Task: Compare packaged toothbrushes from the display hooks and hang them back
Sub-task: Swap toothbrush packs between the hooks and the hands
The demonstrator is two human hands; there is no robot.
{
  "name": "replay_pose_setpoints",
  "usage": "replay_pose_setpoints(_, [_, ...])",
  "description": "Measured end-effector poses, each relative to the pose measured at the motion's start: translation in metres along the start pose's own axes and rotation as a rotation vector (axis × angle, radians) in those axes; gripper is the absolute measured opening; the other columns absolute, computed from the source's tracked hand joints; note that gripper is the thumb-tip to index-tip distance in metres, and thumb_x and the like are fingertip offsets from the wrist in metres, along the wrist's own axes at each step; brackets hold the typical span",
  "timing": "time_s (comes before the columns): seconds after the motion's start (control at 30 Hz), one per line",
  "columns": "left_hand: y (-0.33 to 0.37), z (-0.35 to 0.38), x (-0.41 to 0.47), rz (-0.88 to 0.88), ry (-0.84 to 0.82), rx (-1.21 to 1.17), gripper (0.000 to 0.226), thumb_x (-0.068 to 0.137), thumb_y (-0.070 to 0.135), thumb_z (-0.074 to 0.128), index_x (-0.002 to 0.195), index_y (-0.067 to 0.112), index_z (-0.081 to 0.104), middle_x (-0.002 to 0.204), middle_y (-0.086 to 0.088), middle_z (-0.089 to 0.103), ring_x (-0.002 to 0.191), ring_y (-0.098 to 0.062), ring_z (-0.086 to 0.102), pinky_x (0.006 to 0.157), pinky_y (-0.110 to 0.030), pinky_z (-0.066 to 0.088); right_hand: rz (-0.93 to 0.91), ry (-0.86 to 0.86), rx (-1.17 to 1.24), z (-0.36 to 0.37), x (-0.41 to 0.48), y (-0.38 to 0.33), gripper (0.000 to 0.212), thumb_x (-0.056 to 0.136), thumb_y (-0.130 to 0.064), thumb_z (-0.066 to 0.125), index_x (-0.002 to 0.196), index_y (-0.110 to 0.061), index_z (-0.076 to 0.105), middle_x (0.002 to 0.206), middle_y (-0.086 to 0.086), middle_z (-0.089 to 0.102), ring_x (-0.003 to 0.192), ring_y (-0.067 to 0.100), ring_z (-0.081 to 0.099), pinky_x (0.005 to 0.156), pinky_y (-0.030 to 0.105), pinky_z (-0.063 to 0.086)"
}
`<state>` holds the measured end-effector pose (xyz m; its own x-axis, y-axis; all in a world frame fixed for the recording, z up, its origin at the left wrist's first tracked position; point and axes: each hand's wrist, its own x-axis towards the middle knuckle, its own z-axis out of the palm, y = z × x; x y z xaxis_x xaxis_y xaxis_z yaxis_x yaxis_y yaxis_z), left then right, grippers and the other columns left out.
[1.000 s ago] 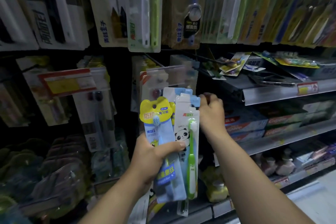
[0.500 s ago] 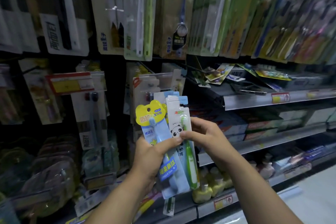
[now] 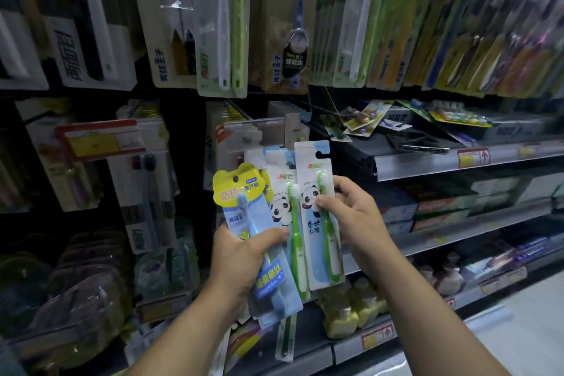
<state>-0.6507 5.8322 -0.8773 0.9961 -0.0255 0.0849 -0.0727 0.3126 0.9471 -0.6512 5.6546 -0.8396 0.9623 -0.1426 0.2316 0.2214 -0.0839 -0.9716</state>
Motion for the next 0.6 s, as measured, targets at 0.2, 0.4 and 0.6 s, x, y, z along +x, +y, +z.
replay_pose_setpoints(0.2, [0.001,-0.006,0.000,-0.009,0.052,0.029,0.022,0.074,-0.005,0.083,0.092,0.007,0.078,0.091,-0.016,0.080,0.087,-0.040,0.077,0.086,-0.059,0.061,-0.003,-0.025,0.009,-0.002,-0.003,0.000,0.019,0.099,-0.004,0.059,0.113,-0.014,0.068,0.096,0.008,0.078,0.083,0.023,0.076,0.058,0.027,0.056])
replay_pose_setpoints(0.4, [0.004,-0.010,0.000,-0.027,0.086,0.037,0.021,0.074,-0.002,0.084,0.091,0.009,0.078,0.091,-0.018,0.079,0.088,-0.044,0.076,0.087,-0.065,0.059,-0.051,0.078,0.018,0.003,-0.003,0.001,0.015,0.099,-0.006,0.061,0.105,-0.017,0.069,0.085,0.005,0.076,0.079,0.022,0.074,0.061,0.032,0.057])
replay_pose_setpoints(0.6, [0.005,-0.011,-0.003,-0.018,0.038,0.043,0.025,0.076,-0.004,0.083,0.097,0.007,0.077,0.093,-0.017,0.080,0.087,-0.040,0.077,0.086,-0.060,0.061,-0.133,0.289,-0.035,0.001,0.010,0.005,0.023,0.102,-0.015,0.057,0.109,-0.032,0.071,0.095,0.000,0.076,0.087,0.022,0.071,0.087,0.055,0.059])
